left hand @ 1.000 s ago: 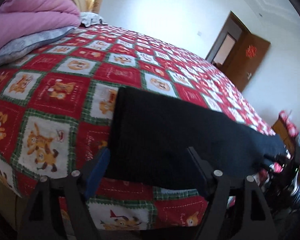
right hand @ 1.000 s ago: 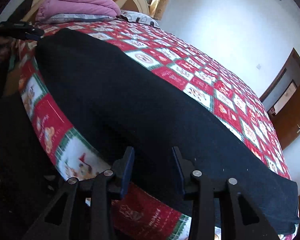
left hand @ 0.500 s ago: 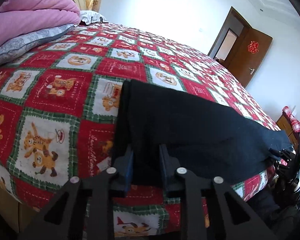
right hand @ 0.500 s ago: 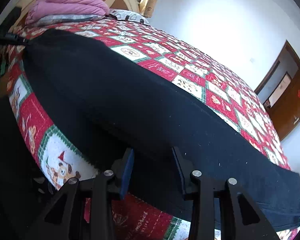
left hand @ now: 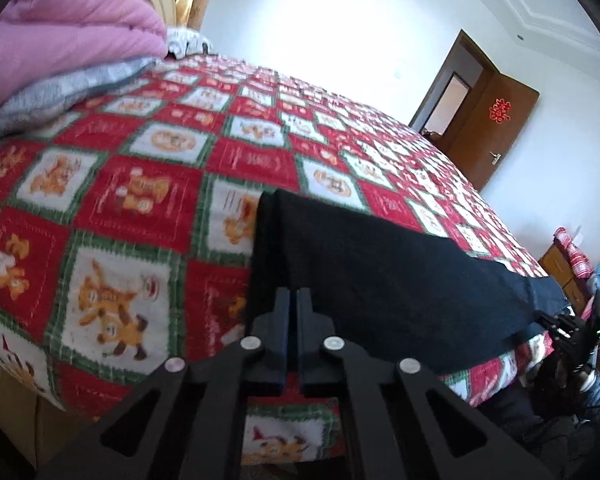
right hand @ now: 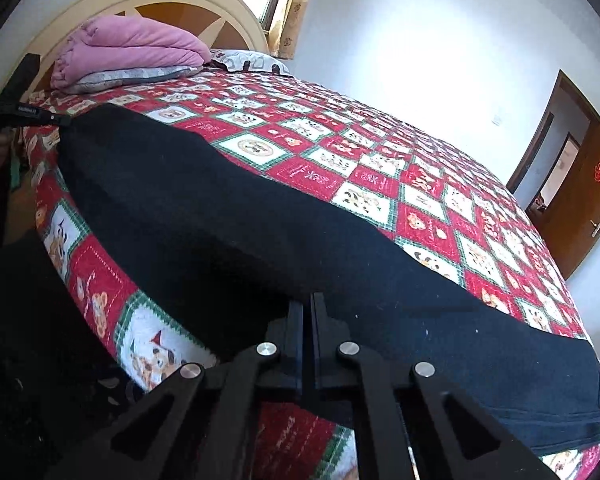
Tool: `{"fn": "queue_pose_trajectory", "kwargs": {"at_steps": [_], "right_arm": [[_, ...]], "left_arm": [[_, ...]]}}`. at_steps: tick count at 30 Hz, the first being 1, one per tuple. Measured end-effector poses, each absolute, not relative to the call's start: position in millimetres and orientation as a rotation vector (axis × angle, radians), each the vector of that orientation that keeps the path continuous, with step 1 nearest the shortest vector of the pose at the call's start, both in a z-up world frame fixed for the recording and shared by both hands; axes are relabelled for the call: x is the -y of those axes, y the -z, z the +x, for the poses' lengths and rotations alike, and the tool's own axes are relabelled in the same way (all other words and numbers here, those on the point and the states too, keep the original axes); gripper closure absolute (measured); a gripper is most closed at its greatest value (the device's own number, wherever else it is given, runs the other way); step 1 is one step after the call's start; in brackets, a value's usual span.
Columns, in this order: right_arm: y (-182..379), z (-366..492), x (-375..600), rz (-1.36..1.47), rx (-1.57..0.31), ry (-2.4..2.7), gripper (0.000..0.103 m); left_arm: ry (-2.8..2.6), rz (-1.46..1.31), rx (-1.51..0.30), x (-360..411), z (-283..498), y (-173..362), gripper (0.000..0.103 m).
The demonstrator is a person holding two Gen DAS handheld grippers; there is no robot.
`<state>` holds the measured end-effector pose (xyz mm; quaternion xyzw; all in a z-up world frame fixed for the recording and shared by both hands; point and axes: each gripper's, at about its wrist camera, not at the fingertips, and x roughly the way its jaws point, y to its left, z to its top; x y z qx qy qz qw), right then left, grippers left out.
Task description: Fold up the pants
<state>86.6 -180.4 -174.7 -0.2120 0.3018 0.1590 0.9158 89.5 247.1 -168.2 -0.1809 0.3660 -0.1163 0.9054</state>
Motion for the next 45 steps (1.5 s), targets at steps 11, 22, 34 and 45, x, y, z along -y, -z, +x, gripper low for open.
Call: {"fn": "queue_pose_trajectory", "kwargs": {"at_steps": [11, 22, 34, 45], "right_arm": [[192.0, 76.4, 181.5, -0.477, -0.677, -0.357, 0.101], [203.6, 76.7, 167.6, -0.590, -0.640, -0.294, 0.098], [203.3, 72.2, 160.0, -0.581, -0.598, -0.298, 0.097], [193.7, 70.4, 164.6, -0.523, -0.561, -0.291, 0.097]], "left_arm": [[0.237, -0.412, -0.755, -250.9, 90.2, 180.1, 0.100], [0.252, -0.377, -0.750, -240.0, 86.7, 181.2, 0.060], [0.226, -0.327, -0.772, -234.5, 85.0, 189.0, 0.095], [0.201, -0.267, -0.771, -250.2, 68.7, 155.8, 0.099]]}}
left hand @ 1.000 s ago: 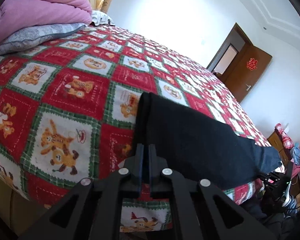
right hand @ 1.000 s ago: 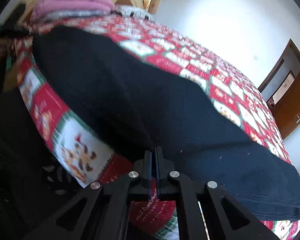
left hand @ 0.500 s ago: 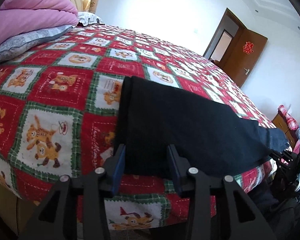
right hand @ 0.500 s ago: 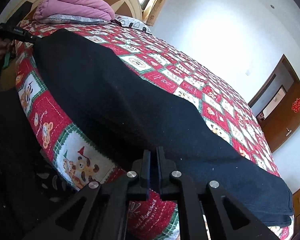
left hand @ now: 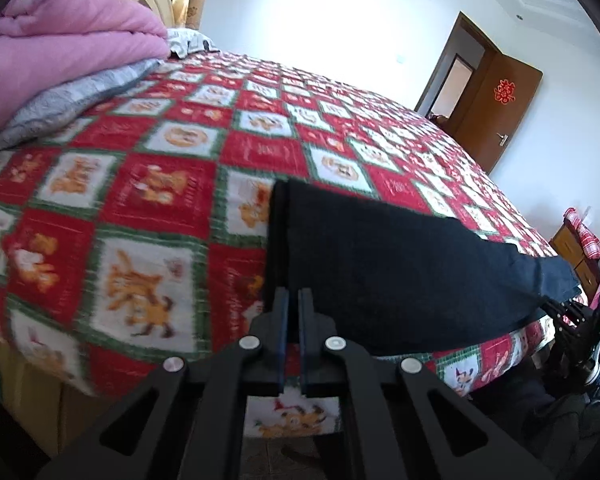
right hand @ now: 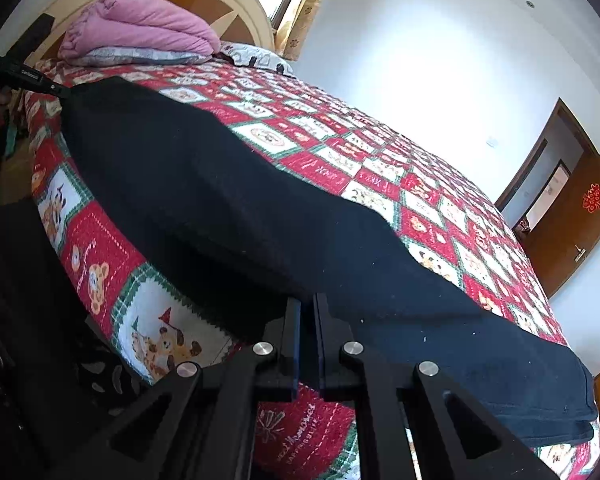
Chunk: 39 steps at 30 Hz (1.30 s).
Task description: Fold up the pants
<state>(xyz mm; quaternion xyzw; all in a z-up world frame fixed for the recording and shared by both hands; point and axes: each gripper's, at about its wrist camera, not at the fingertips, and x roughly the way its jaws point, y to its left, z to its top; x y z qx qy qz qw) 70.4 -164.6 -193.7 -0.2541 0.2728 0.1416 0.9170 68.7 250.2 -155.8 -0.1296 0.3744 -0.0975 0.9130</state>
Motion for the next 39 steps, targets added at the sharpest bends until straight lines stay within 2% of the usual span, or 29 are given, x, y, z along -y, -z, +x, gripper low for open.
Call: {"fn": "queue_pose_trajectory", "kwargs": {"at_steps": [6, 11, 13, 15, 16, 19, 20, 24, 28, 31, 33, 39], "right_arm": [[200.4, 72.6, 160.3, -0.536, -0.576, -0.306, 0.097], [216.0, 74.0, 153.5, -0.597, -0.654, -0.328, 0.092], [222.8, 76.6, 152.4, -0.623, -0.693, -0.341, 0.088], [224.4, 73.3, 151.3, -0.650, -0.674, -0.335, 0.086], [223.8, 71.5, 150.1, -0.666, -0.673, -0.338, 0.082], [215.6, 65.6, 152.4, -0.637, -0.681, -0.411, 0.051], [212.4, 63.6, 153.7, -0.623, -0.678, -0.431, 0.048], [191.4, 61.1, 158.6, -0.516, -0.682, -0.517, 0.048], [156.0, 77.8, 157.6, -0.310, -0.664, -0.627, 0.048], [134.3, 121.4, 141.3, -0.170, -0.671, -0.655, 0.048], [128.9, 149.0, 130.1, -0.102, -0.685, -0.659, 0.048], [139.7, 245.4, 76.0, 0.096, -0.880, -0.731, 0.048]], "left_arm": [[0.159, -0.223, -0.826, -245.5, 82.5, 186.8, 0.099], [0.154, -0.254, -0.795, -251.1, 81.2, 188.0, 0.098], [0.154, -0.267, -0.786, -252.5, 81.0, 189.0, 0.093], [0.127, -0.278, -0.769, -256.1, 79.9, 187.9, 0.092], [0.109, -0.280, -0.758, -259.5, 78.7, 185.2, 0.092], [0.063, -0.308, -0.696, -273.7, 72.4, 171.2, 0.093], [0.047, -0.311, -0.678, -277.2, 70.3, 165.8, 0.093], [0.039, -0.283, -0.628, -272.8, 73.9, 148.0, 0.092], [0.066, -0.204, -0.631, -242.2, 101.4, 139.5, 0.084], [0.105, -0.174, -0.641, -218.2, 127.9, 139.5, 0.084], [0.106, -0.143, -0.679, -203.8, 149.3, 145.3, 0.079], [0.103, -0.169, -0.737, -200.7, 174.0, 160.8, 0.077]]}}
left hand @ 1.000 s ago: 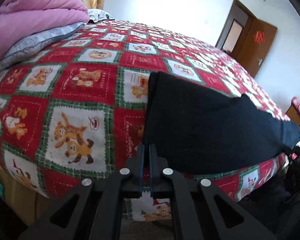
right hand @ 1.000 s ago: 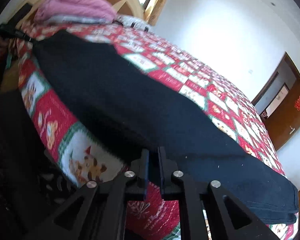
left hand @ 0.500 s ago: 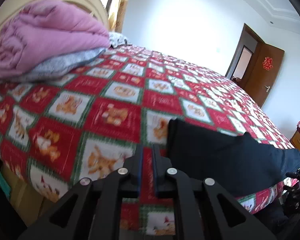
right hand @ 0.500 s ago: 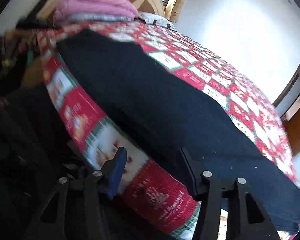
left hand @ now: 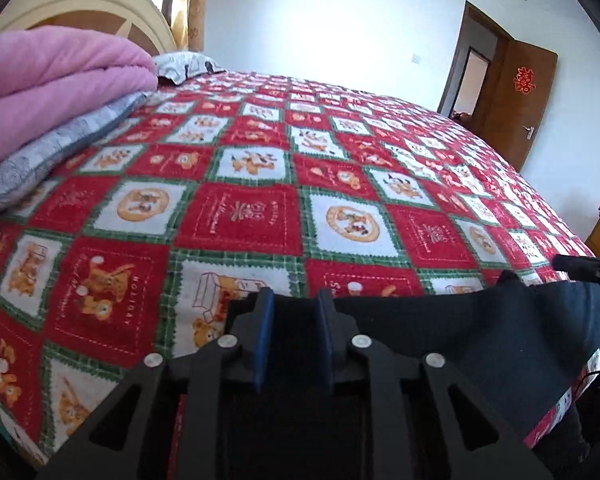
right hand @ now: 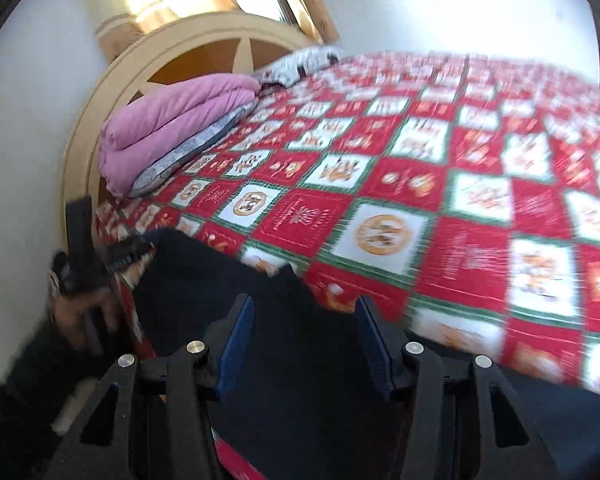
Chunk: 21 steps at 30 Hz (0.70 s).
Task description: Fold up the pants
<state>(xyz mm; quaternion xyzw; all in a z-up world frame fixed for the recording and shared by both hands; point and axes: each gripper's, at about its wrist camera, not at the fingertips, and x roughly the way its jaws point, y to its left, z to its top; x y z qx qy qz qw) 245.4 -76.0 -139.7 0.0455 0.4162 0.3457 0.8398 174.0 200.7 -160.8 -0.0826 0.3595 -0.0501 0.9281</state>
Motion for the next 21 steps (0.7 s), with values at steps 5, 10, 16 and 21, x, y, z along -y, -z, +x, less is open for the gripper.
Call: {"fn": "queue_pose_trajectory", "kwargs": {"at_steps": [5, 10, 16, 21], "right_arm": [[161.5, 277.0, 41.8, 0.119, -0.999, -0.770, 0.066], [182.5, 284.1, 26.0, -0.004, -1.026, -0.661, 0.095], [187.8, 288.2, 24.1, -0.053, -0.957, -0.551, 0.095], [176.2, 276.2, 50.2, -0.002, -0.942, -0.546, 0.093]], "left_arm": [[0.084, -0.126, -0.719, -197.2, 175.8, 169.0, 0.071], [-0.041, -0.237, -0.698, -217.5, 184.7, 182.5, 0.028], [-0.058, -0.236, -0.670, -216.9, 183.5, 185.5, 0.028], [-0.095, -0.256, -0.646, -225.0, 162.5, 175.4, 0.027]]}}
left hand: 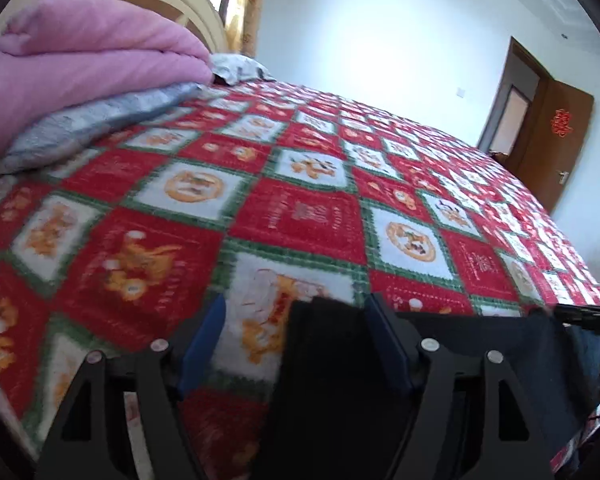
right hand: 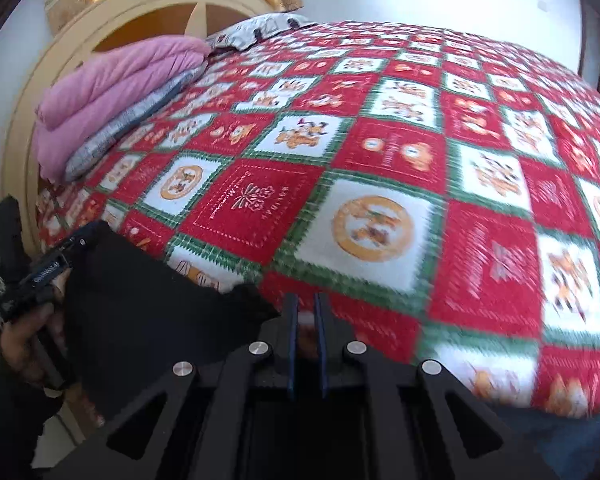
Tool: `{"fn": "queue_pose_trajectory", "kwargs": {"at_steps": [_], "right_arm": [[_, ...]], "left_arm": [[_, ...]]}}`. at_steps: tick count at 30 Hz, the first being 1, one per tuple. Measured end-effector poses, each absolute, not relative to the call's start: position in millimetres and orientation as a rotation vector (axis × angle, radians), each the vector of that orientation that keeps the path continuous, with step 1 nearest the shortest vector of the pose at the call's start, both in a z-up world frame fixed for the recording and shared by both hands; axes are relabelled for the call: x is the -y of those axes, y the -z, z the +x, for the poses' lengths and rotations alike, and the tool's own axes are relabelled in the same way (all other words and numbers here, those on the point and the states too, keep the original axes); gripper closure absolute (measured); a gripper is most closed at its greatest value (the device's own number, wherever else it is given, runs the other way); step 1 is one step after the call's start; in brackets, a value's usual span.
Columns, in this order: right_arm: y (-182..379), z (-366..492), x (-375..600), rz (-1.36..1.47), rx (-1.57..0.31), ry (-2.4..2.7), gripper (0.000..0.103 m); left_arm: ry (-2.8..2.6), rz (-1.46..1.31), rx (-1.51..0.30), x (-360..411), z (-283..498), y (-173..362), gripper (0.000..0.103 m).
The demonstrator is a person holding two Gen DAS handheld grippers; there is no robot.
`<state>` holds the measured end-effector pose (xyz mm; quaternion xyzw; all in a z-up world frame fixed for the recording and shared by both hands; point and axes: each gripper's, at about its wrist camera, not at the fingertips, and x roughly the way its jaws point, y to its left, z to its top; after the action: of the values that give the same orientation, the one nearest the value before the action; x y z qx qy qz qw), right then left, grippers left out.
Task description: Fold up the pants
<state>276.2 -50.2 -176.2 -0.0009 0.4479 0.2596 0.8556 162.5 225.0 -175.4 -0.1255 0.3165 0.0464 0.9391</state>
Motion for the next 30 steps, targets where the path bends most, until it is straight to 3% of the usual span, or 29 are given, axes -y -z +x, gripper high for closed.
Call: {"fn": "queue_pose_trajectory", "kwargs": {"at_steps": [2, 4, 6, 9, 18, 30], "right_arm": [[169.0, 261.3, 74.6, 0.028, -0.913, -0.543, 0.072], [163.7, 242.2, 114.7, 0.063, -0.899, -0.523, 0.064], [162.0, 226.9, 149.0, 0.085, -0.897, -0.486, 0.064], [157.0, 192.5, 228.5, 0.145, -0.881, -0.356, 0.064], [123.6, 91.9, 450.6, 0.484, -0.696, 0.114, 0.064], [132.2, 70.2, 515.5, 0.563, -0.661, 0.291, 0.064]], "left_arm": [[-0.128, -0.237, -0.612, -223.7, 153.2, 167.4, 0.027], [-0.132, -0.221, -0.583, -218.6, 148.1, 157.2, 0.027], [-0.097, -0.203, -0.562, -206.1, 144.3, 146.9, 0.027], [-0.014, -0.173, -0.549, -173.0, 139.1, 137.3, 0.016], [0.206, -0.078, -0.647, -73.8, 142.9, 157.7, 0.016], [0.120, -0.049, -0.667, -64.0, 138.3, 180.5, 0.013]]}}
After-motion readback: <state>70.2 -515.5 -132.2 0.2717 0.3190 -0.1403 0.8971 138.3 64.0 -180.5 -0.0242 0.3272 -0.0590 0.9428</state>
